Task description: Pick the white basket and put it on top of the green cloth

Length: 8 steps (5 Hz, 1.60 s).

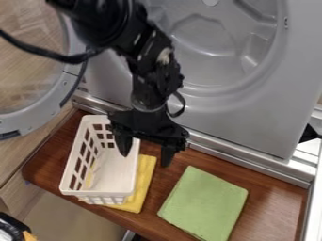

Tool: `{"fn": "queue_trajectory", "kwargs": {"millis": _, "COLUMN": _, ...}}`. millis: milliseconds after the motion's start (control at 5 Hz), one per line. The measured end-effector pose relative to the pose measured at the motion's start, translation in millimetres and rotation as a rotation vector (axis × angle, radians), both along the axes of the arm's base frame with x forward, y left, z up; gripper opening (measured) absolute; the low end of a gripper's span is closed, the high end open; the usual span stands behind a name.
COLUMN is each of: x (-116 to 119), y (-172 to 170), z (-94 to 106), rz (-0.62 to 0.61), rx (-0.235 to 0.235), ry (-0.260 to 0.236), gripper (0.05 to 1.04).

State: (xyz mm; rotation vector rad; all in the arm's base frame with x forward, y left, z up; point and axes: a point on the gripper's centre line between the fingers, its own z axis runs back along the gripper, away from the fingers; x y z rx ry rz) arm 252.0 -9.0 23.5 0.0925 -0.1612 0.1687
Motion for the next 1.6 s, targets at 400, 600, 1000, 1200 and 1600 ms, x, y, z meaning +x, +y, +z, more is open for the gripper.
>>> {"fn": "queue_trajectory", "kwargs": {"millis": 400, "x": -3.0, "y": 16.1, "z": -31.1, "rz": 0.041, "rx": 0.057, "ry": 0.088, "gripper": 0.999}}
{"fn": "queue_trajectory", "kwargs": {"millis": 600, "x": -4.3, "y": 27.2, "z": -43.5, "rz": 0.075, "rx": 0.063, "ry": 0.118, "gripper": 0.999}}
{"fn": "queue_trajectory", "kwargs": {"millis": 1000, "x": -0.5, "y": 30.9, "z": -60.8, "rz": 0.091, "rx": 0.056, "ry": 0.095, "gripper": 0.651}}
{"fn": "queue_trajectory", "kwargs": {"millis": 1200, "x": 0.4, "y": 27.7, "z": -60.9, "rz": 0.087, "rx": 0.057, "ry": 0.088, "gripper": 0.343}}
{"fn": "queue_trajectory", "kwargs": {"millis": 1600, "x": 3.8, "y": 28.2, "z": -40.7, "rz": 0.062, "rx": 0.107, "ry": 0.112, "gripper": 0.088}}
